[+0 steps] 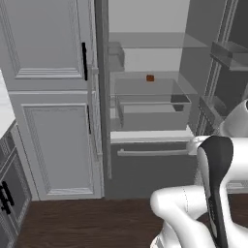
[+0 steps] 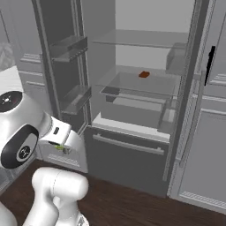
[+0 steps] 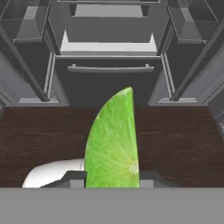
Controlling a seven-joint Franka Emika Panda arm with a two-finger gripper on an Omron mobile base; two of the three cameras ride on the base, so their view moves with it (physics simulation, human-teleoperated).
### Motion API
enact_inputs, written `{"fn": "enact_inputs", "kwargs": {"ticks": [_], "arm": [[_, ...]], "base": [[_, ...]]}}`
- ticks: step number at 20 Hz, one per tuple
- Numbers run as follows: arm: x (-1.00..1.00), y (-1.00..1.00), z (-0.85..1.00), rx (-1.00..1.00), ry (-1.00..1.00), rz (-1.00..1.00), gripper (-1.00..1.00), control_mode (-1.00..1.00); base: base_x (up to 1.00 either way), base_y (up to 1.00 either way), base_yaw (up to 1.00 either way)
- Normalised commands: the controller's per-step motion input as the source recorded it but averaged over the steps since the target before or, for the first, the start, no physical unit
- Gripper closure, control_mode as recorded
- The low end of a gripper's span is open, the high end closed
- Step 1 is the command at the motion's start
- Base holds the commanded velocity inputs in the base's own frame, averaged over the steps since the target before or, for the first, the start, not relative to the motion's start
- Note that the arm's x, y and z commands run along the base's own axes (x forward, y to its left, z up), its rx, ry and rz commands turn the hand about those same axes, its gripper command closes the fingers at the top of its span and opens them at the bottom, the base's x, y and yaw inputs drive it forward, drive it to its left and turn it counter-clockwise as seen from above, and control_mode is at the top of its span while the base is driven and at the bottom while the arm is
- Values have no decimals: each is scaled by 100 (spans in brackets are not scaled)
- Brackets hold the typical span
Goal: Grab a lemon wedge from the fridge and one ice cube from the ice bowl, and put them in the glass of lemonade.
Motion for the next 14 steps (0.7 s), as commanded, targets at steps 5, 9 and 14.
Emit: {"fn": "enact_inputs", "kwargs": {"ticks": [5,9,14], "arm": [[0,0,0,0,0,0,100,100],[0,0,0,0,0,0,100,100],[0,0,0,0,0,0,100,100]], "base": [[-100,-45,0],[-73,-100,-3],[-35,-100,-15]]}}
